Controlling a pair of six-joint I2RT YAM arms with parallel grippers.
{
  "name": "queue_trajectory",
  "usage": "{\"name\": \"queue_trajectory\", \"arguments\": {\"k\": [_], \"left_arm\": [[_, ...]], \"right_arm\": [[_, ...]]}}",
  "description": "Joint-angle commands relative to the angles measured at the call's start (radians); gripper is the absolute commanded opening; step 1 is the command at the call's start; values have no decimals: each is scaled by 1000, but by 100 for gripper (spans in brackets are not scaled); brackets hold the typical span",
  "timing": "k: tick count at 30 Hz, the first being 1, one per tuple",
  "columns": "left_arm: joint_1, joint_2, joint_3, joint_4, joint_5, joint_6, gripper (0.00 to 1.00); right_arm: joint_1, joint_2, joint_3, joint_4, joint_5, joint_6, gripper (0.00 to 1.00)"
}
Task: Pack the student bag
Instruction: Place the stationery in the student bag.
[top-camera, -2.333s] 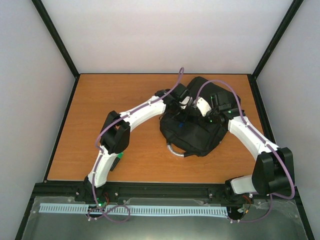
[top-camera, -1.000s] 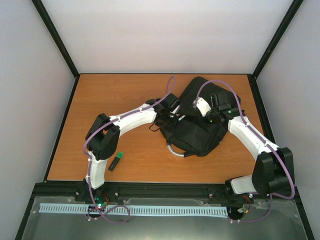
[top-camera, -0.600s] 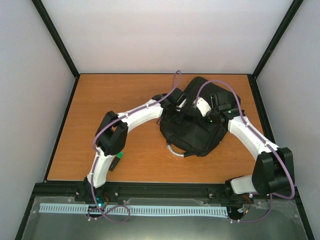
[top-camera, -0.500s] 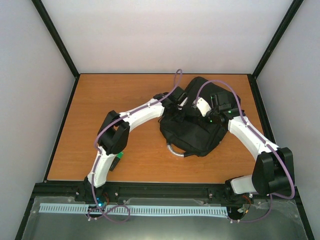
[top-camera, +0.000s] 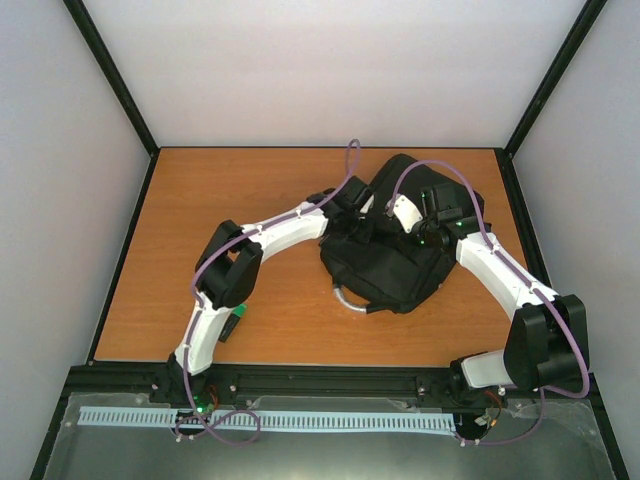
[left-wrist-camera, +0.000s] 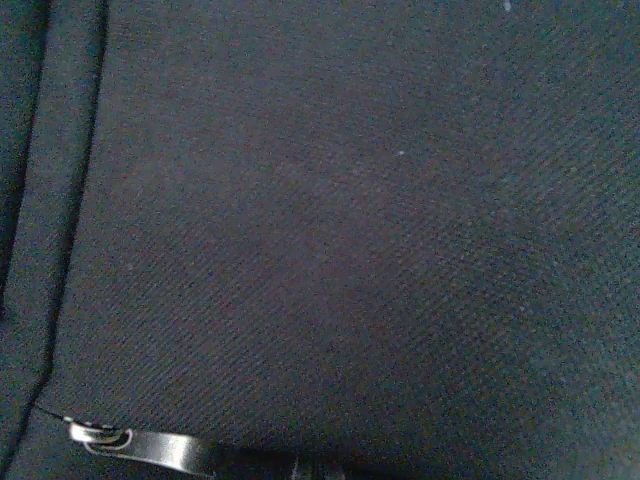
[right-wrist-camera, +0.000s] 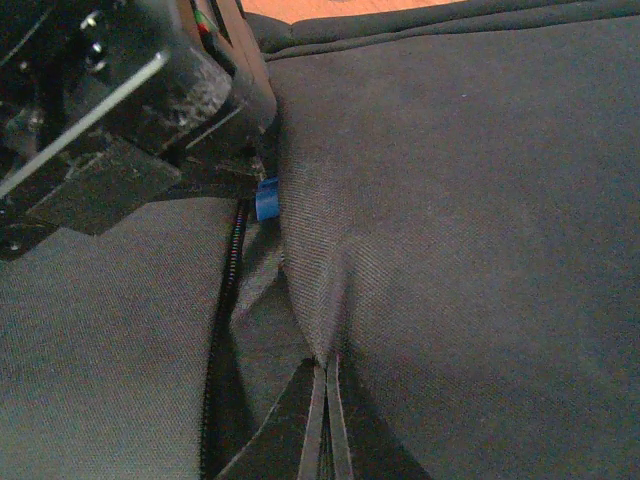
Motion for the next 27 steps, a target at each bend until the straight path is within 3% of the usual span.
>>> {"name": "queue_trajectory", "arguments": {"k": [1, 14, 20, 27], "left_arm": [[6, -60, -44, 160, 6, -71, 2], [3, -229, -263, 169, 48, -145, 5], [3, -225, -336, 275, 77, -179, 4], [3, -159, -301, 346, 113, -199, 3]], "right_arm": [[8, -8, 3, -1, -51, -6, 3], [5, -6, 5, 0, -46, -8, 3], [5, -8, 5, -1, -46, -7, 3], [5, -6, 3, 0, -41, -9, 3]]}}
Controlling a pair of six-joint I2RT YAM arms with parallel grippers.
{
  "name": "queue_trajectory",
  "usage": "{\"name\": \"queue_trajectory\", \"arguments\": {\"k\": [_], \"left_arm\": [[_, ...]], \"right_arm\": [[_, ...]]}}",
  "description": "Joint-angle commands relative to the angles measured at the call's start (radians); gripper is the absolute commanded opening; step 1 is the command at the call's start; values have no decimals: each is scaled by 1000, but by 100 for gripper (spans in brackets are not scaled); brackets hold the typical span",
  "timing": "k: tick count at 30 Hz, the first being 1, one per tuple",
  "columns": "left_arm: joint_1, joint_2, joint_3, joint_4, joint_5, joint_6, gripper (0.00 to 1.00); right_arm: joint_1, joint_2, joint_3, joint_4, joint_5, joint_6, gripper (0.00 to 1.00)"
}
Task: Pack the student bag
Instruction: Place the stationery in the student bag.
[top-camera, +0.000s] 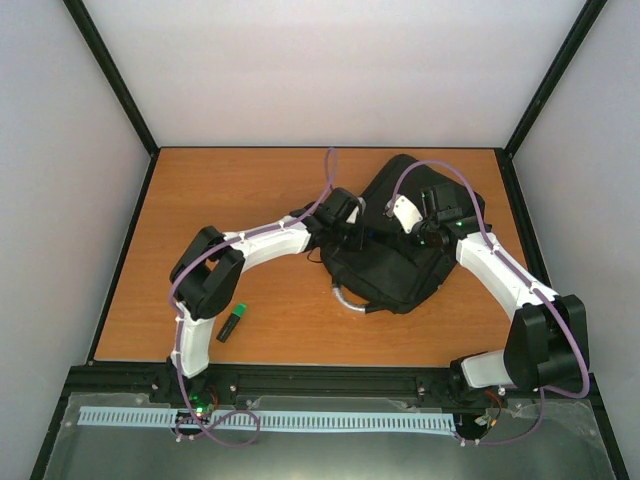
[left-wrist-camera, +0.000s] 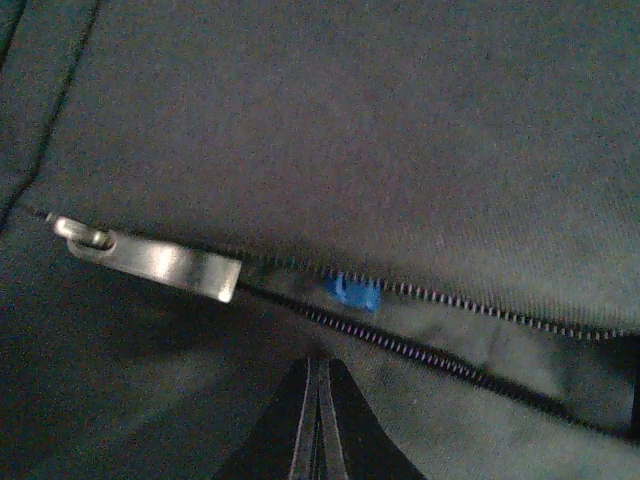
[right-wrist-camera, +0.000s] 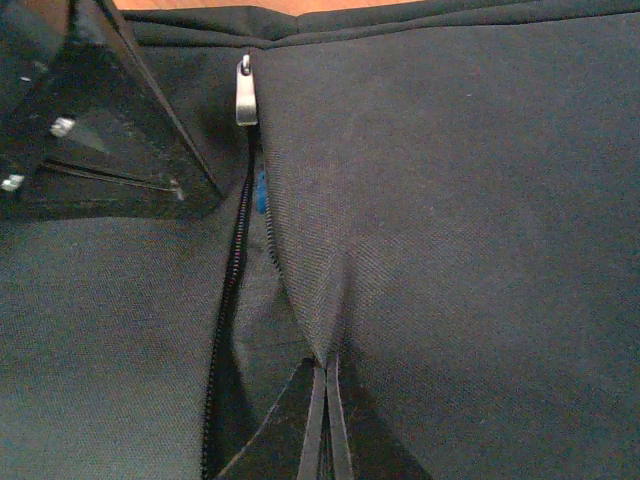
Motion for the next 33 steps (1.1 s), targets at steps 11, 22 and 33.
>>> {"name": "queue_trajectory", "arguments": {"k": [11, 22, 33], "left_arm": [[4, 114, 133, 180, -36, -56, 2], [4, -14, 15, 115, 43, -55, 10], [4, -256, -200, -75, -22, 37, 49]], "right_arm": [[-2, -6, 2, 7, -39, -12, 3], [-6, 11, 6, 5, -38, -17, 3], [-6, 2, 5, 3, -43, -13, 3]]}}
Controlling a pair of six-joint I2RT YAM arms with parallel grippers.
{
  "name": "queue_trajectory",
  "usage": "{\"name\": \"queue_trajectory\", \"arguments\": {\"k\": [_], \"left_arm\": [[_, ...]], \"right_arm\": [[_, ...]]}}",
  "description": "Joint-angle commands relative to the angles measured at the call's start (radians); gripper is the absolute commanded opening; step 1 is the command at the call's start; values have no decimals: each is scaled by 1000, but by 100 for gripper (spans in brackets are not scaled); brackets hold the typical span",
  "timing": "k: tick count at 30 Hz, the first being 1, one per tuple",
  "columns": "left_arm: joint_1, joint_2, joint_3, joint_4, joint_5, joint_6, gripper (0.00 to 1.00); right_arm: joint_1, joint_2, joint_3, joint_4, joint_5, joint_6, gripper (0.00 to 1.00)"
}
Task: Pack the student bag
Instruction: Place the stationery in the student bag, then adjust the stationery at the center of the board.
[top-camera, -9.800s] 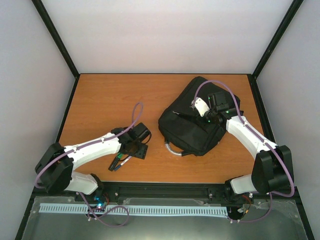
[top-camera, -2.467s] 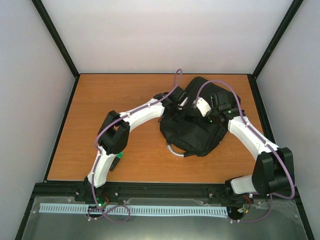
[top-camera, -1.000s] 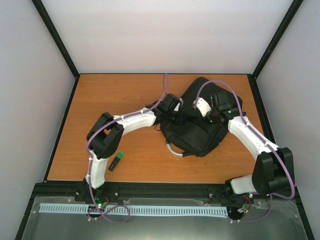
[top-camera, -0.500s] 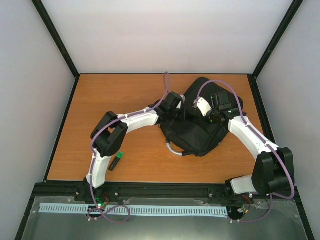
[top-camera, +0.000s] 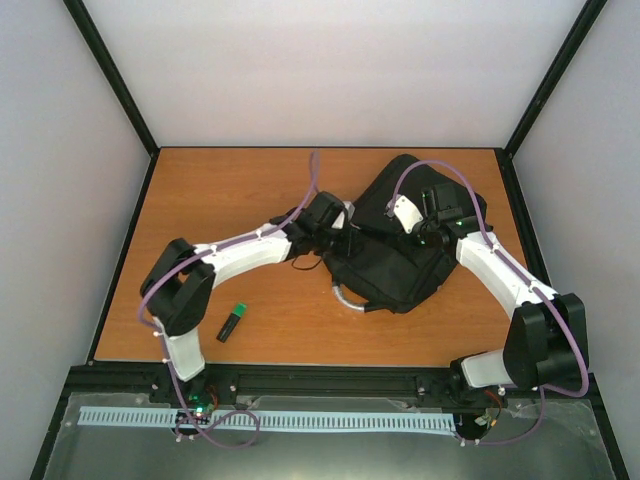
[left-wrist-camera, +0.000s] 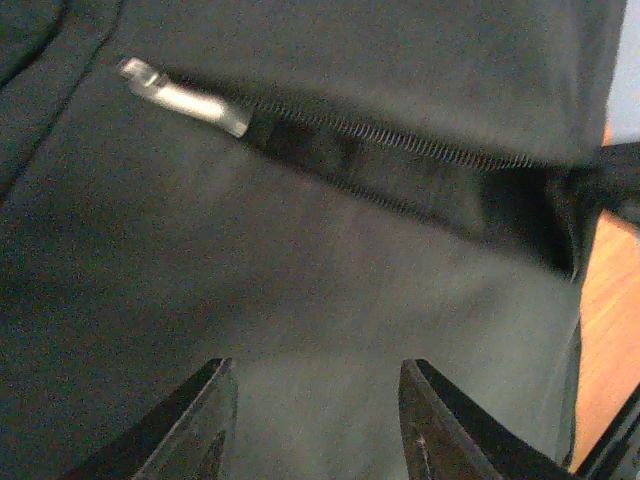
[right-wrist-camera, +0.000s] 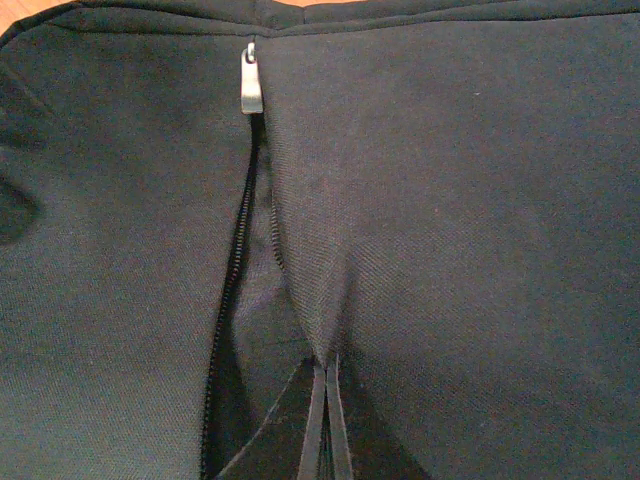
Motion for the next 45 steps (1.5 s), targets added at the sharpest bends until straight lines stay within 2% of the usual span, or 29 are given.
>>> {"name": "queue_trajectory", "arguments": {"k": [1, 6, 11, 18, 26, 36, 45], "left_arm": [[1, -132, -93, -136, -97, 74, 54], [2, -251, -211, -295, -306, 105, 77], [11, -338, -309, -437, -519, 22, 99], [26, -413, -435, -539, -681, -78, 100], [81, -488, -538, -544, -676, -144, 100], [222, -564, -660, -445, -468, -152, 100], [230, -589, -719, -443, -358, -156, 100]], "right_arm": [[1, -4, 6, 3, -43, -6, 3], [0, -6, 7, 1, -48, -8, 3], [1, -8, 7, 0, -49, -8, 3], [1, -6, 7, -2, -54, -8, 3], [1, 0, 7, -3, -52, -8, 3], [0, 7, 9, -5, -56, -13, 3], [1, 8, 9, -7, -58, -15, 3]]}}
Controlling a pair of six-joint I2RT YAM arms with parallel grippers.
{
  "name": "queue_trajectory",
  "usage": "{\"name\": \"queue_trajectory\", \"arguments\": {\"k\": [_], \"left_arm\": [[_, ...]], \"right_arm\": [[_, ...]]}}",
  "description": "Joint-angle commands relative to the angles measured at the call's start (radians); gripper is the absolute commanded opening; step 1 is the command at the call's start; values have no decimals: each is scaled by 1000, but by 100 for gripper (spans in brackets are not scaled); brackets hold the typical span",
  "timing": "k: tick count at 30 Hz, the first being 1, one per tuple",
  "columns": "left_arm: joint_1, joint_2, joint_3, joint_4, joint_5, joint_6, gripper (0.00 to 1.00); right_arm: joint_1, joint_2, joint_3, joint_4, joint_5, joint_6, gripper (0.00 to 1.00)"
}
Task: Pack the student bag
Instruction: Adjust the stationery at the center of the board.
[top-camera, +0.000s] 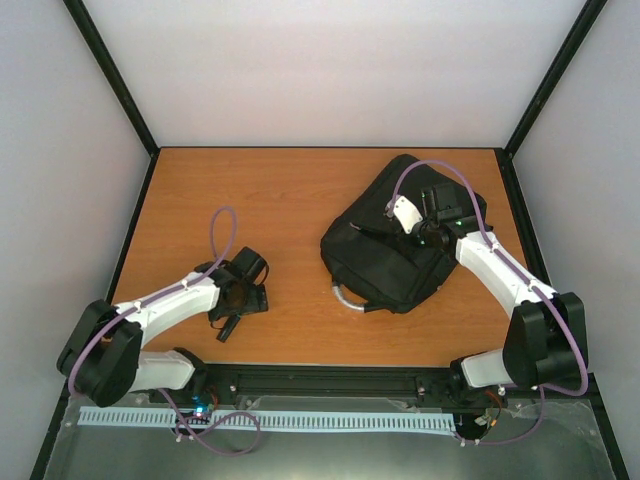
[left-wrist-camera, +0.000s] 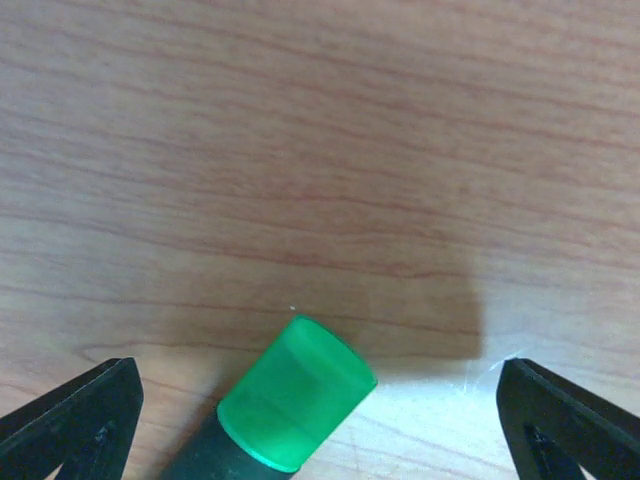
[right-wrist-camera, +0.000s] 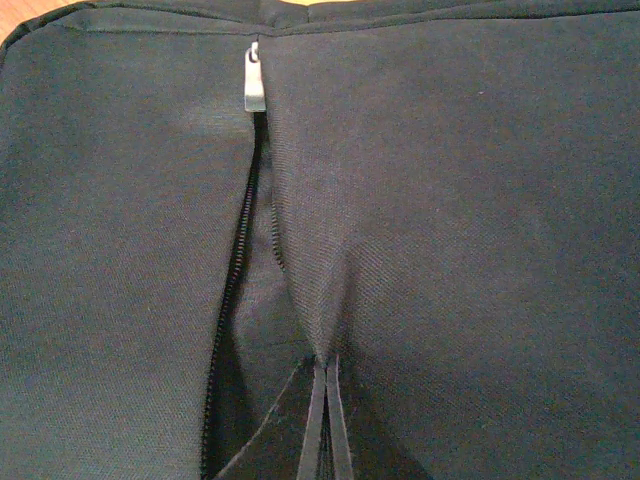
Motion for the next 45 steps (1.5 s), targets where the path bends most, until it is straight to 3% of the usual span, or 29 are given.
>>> {"name": "queue_trajectory", "arguments": {"k": [1, 8, 14, 20, 24, 29, 35, 40, 45], "left_arm": [[10, -20, -35, 32, 103, -21, 100], [11, 18, -62, 94, 235, -15, 93], [-36, -5, -124, 195, 349, -95, 90], [-157, 30, -30, 176, 313, -99, 89], [-169, 47, 25, 51, 173, -88, 90], [-168, -91, 26, -60, 37, -201, 93], [-169, -272, -3, -127, 52, -404, 89], [-169, -265, -31, -114, 175, -520, 87], [-169, -215, -19, -122, 211, -570, 84]], "right_arm": [[1, 4, 9, -6, -50, -14, 3], [1, 4, 11, -8, -52, -14, 3], [1, 12, 12, -11, -53, -13, 3], [1, 18, 14, -12, -52, -12, 3], [1, 17, 13, -13, -52, -12, 3], [2, 15, 13, -13, -51, -13, 3], [1, 23, 17, -18, -57, -14, 3], [0, 18, 17, -18, -56, -13, 3], [1, 15, 17, -19, -54, -14, 3]]}}
